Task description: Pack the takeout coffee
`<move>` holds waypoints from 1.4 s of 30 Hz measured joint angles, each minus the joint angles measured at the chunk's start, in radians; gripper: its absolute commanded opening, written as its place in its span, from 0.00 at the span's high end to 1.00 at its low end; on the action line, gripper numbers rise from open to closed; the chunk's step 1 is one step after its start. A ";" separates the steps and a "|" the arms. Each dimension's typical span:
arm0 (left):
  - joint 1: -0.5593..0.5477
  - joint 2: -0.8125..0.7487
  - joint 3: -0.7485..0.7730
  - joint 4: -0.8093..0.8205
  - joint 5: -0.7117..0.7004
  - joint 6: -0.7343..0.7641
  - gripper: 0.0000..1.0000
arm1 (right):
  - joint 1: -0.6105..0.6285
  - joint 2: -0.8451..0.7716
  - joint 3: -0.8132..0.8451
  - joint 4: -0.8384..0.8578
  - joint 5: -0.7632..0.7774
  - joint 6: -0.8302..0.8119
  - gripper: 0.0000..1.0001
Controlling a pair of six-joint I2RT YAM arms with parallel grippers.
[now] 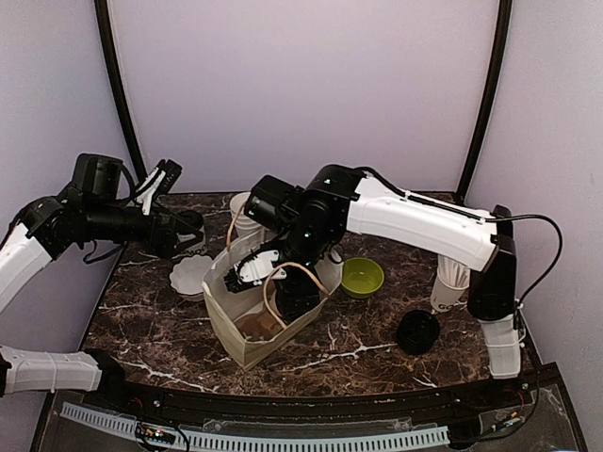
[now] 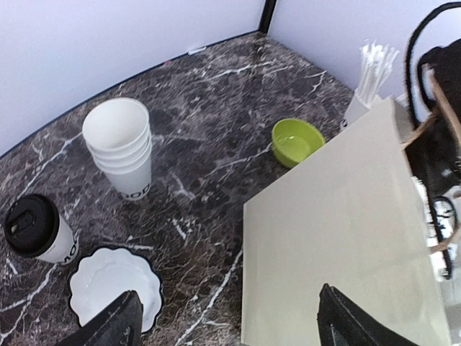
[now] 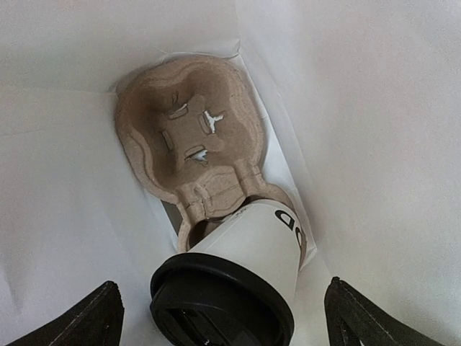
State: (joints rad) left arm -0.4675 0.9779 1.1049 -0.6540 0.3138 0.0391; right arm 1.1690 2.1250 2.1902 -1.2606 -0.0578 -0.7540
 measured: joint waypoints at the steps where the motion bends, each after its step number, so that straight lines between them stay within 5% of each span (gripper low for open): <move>1: 0.000 -0.012 0.009 -0.003 0.019 0.000 0.14 | 0.000 -0.002 0.000 -0.005 -0.003 -0.001 0.01; 4: 0.000 -0.053 0.039 -0.007 0.092 -0.008 0.14 | 0.000 -0.005 0.004 -0.028 -0.014 -0.008 0.02; 9: 0.000 -0.088 0.047 -0.011 0.210 -0.047 0.16 | 0.000 -0.007 0.005 -0.057 -0.028 -0.031 0.17; 16: -0.052 -0.096 0.036 0.003 0.288 -0.119 0.16 | -0.006 -0.010 0.005 -0.072 -0.032 -0.027 0.12; 23: -0.238 -0.013 0.056 0.054 0.247 -0.154 0.20 | -0.007 -0.010 0.005 -0.071 -0.031 -0.018 0.09; 28: -0.305 0.105 0.082 0.081 0.170 -0.159 0.41 | -0.007 -0.016 0.005 -0.071 -0.027 -0.011 0.09; 30: -0.311 0.130 0.086 0.090 0.141 -0.166 0.57 | -0.007 -0.027 0.004 -0.071 -0.027 -0.011 0.09; 33: -0.312 0.141 0.086 0.115 0.112 -0.180 0.95 | -0.007 -0.049 0.003 -0.069 -0.024 -0.011 0.09; 42: -0.312 0.150 0.087 0.236 0.056 -0.210 1.00 | 0.012 -0.109 -0.053 -0.073 -0.018 -0.057 0.10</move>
State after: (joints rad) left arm -0.7792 1.1275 1.1915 -0.4183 0.3698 -0.1707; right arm 1.1812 2.0155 2.1372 -1.3338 -0.0761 -0.8108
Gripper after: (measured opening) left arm 0.020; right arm 0.904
